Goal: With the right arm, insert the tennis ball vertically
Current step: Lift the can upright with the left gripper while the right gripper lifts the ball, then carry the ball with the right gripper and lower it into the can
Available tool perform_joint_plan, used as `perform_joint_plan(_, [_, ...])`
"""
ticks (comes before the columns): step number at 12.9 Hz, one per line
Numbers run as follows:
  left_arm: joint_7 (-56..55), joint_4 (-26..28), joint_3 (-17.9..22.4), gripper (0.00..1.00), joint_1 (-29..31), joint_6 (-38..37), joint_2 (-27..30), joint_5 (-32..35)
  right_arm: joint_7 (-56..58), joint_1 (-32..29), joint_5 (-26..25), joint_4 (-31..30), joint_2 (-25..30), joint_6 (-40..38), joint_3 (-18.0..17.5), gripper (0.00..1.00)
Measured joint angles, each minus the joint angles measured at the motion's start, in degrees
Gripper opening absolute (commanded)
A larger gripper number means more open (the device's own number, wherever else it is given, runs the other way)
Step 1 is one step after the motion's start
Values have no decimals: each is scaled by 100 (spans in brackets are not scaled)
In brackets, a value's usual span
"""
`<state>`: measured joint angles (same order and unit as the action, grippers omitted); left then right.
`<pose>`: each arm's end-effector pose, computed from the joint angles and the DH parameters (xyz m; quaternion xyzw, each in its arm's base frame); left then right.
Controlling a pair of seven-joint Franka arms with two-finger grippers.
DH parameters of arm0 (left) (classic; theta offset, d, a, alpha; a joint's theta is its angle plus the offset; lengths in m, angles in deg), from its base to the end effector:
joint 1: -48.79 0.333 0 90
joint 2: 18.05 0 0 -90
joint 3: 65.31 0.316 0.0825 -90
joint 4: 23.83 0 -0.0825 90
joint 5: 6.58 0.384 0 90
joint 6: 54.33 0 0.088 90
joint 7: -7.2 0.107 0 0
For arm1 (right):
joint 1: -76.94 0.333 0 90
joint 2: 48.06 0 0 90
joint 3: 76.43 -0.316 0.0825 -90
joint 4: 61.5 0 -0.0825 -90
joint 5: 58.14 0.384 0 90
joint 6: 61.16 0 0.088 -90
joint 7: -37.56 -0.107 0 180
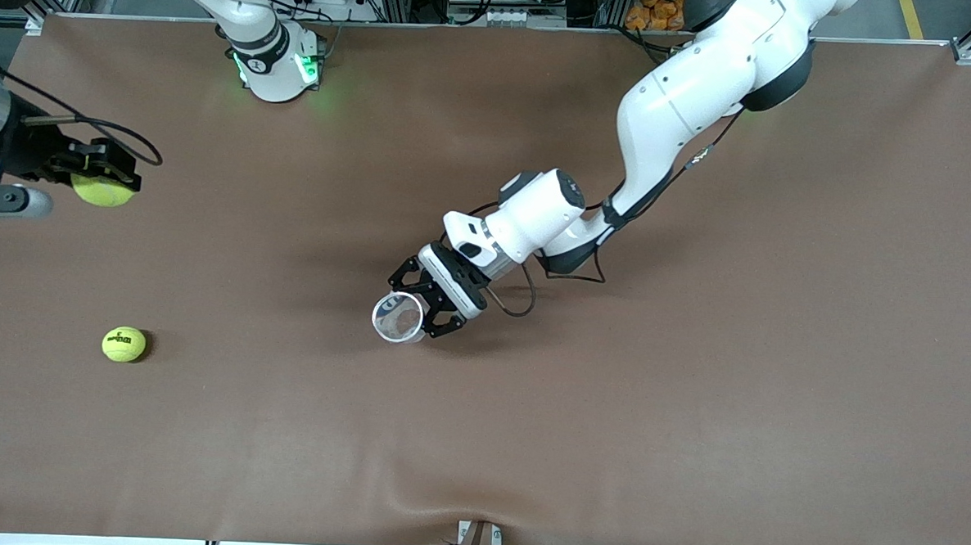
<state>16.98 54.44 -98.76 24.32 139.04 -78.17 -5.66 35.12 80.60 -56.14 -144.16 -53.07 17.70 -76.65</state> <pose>0.5476 -0.5544 0.2701 0.8055 -0.2686 0.4041 0.3401 0.5591 0.0421 0.6195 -0.9968 -0.0146 0.0776 0.0132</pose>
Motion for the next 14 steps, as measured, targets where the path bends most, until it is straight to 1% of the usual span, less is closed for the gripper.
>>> perform_joint_plan(1, [0, 0, 32, 50, -79, 82, -40, 0, 1, -28, 0, -256, 145, 82, 11, 0])
perform_joint_plan(2, [1, -3, 188, 49, -203, 137, -37, 0, 28, -61, 0, -498, 280, 224, 17, 0])
perform_joint_plan(4, [-8, -16, 697, 49, -567, 259, -39, 0, 130, -117, 0, -938, 541, 520, 18, 0])
perform_joint_plan(6, [-65, -15, 1014, 50, -834, 306, -45, -23, 165, -122, 0, -1164, 697, 623, 16, 0])
perform_joint_plan(9, [-66, -15, 1069, 50, -930, 354, -53, -79, 171, -120, 0, -1235, 751, 647, 11, 0])
perform_joint_plan(12, [-66, -16, 1079, 51, -934, 596, -193, -82, 173, -117, 0, -1258, 751, 657, 4, 0])
perform_joint_plan(13, [-66, -16, 1079, 53, -936, 662, -214, -82, 173, -116, 0, -1258, 751, 665, 2, 0])
perform_joint_plan(14, [-67, -17, 1079, 57, -937, 670, -216, -82, 170, -116, 4, -1260, 751, 687, -15, 0])
